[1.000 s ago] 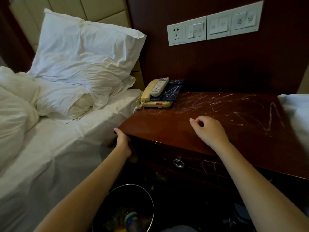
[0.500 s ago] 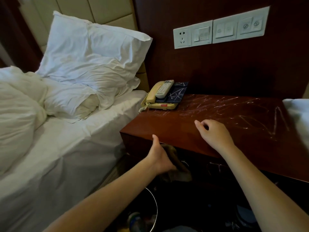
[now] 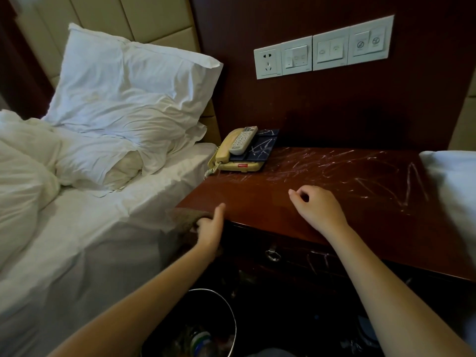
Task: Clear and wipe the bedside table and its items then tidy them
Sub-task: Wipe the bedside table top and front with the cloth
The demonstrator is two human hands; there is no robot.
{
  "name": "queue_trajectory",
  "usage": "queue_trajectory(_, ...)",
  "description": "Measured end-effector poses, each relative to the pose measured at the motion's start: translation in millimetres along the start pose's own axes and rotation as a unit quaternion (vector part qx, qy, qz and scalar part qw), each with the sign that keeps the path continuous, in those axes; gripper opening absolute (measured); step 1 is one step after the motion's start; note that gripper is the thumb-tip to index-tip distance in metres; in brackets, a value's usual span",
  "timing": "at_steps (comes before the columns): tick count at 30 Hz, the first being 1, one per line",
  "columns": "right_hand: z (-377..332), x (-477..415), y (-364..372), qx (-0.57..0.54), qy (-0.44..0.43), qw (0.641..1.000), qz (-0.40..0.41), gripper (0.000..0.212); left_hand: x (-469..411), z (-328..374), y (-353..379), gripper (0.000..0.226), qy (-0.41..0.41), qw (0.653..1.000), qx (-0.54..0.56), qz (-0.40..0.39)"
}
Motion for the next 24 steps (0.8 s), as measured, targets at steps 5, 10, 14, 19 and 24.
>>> queue_trajectory(5, -0.4, 0.9, -0.6, 0.007, -0.005, 1.0, 0.0, 0.034, 42.7, -19.7, 34.9, 0.098, 0.145, 0.975, -0.165, -0.041)
queue_trajectory(10, 0.1, 0.1, -0.1, 0.002, -0.001, 1.0, -0.003, 0.034, 41.3, -18.6, 15.1, 0.087, 0.171, 0.957, -0.222, -0.073)
queue_trajectory(14, 0.8, 0.7, -0.7, -0.008, 0.0, 1.0, 0.002, 0.035, 24.4, 10.5, -6.4, 0.068, 0.164, 0.971, -0.174, 0.026)
queue_trajectory(19, 0.6, 0.4, -1.0, -0.006, 0.002, 1.0, 0.006, 0.035, -47.9, 37.5, -54.0, 0.047, 0.139, 0.975, -0.132, 0.112)
queue_trajectory(24, 1.5, -1.1, 0.3, -0.007, 0.0, 1.0, 0.009, 0.034, -28.9, 36.3, -44.1, 0.048, 0.1, 0.985, -0.094, 0.103)
Point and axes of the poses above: each hand's wrist, its own x-axis away from the middle knuckle, its own y-axis out of the palm, z = x × y, the point moved 3 cm from there along -x, towards the middle knuckle, and after that the axes turned 12 degrees about -y, right-handed, at the moved point
